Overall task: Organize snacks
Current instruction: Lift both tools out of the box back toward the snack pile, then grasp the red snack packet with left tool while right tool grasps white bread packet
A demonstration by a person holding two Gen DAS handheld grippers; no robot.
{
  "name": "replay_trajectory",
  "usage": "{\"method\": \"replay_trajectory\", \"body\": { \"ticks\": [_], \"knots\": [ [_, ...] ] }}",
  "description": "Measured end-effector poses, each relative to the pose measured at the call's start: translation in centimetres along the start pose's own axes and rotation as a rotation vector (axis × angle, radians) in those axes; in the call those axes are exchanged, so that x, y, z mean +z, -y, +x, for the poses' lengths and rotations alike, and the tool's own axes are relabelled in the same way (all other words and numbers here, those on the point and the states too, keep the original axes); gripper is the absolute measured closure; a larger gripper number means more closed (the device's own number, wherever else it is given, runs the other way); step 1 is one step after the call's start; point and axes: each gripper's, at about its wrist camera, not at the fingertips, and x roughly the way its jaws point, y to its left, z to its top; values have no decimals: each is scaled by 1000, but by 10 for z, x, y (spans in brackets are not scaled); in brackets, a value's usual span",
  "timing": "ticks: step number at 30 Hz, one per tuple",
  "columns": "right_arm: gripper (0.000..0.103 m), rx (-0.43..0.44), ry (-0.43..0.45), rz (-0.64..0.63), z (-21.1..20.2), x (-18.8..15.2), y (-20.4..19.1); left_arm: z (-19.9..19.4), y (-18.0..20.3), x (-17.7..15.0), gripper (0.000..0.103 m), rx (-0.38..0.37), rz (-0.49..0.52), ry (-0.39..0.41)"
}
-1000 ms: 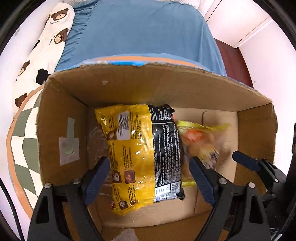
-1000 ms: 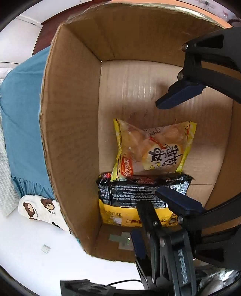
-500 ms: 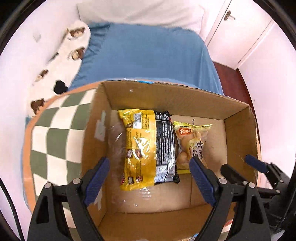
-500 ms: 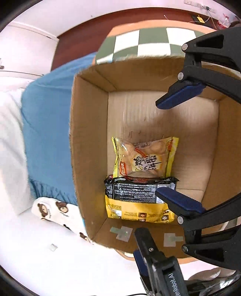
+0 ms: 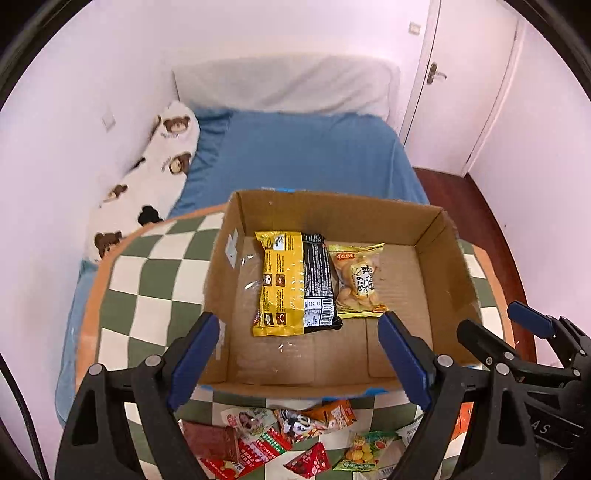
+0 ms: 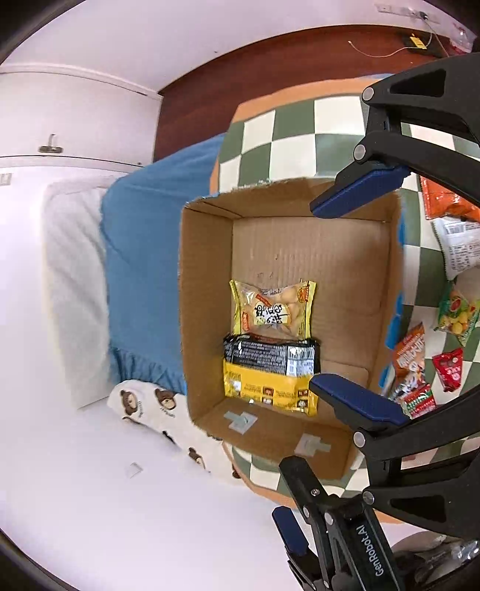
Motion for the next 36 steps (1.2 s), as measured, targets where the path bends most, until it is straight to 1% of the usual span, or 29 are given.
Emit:
{"method": "replay_trajectory", "body": {
  "ticks": [3, 5, 10, 13, 14, 16, 18, 20, 22, 24, 25, 27, 28, 30, 32, 34, 35, 36],
  "knots": [
    [15, 7, 37, -5, -24, -8, -5, -23, 2, -9, 15, -1, 5, 40],
    [15, 11, 62, -7, -39, -12, -7, -36, 3, -12, 15, 11, 10, 62],
    [15, 28, 100, 11, -59, -21, -8, -53, 4, -24, 15, 18, 18, 88],
    [15, 51, 88, 33, -65, -29, -7, -59, 6, -32, 15, 30, 23, 93],
    [15, 65, 71, 44, -66, -34, -6, -60, 6, -36, 15, 31, 22, 88],
    [15, 91, 31, 54, -63, -42, -3, -57, 7, -46, 15, 26, 27, 62],
    [14, 109, -25, 67, -58, -58, 1, -50, 8, -61, 15, 29, 46, 13],
    [13, 125, -93, 94, -47, -78, 10, -39, 10, -80, 15, 59, 84, -34],
    [13, 128, -154, 123, -36, -97, 20, -24, 11, -105, 15, 110, 146, -76],
    [13, 120, -234, 182, -18, -122, 36, -4, 7, -133, 15, 156, 193, -138],
    [13, 116, -278, 223, -7, -135, 45, 9, 2, -147, 15, 162, 208, -189],
    [13, 114, -337, 303, 10, -155, 63, 29, -7, -167, 15, 181, 227, -259],
    [13, 117, -380, 377, 23, -168, 76, 38, -12, -177, 15, 197, 237, -286],
    [13, 132, -434, 491, 43, -187, 95, 53, -21, -189, 15, 214, 252, -326],
    [13, 110, -462, 560, 64, -198, 108, 66, -30, -197, 15, 223, 250, -361],
    [13, 40, -457, 493, 78, -198, 105, 79, -41, -201, 15, 219, 238, -401],
    [13, -3, -449, 425, 86, -197, 99, 84, -46, -202, 15, 225, 233, -414],
    [13, -27, -449, 377, 92, -196, 95, 91, -53, -203, 15, 218, 222, -434]
  ]
}}
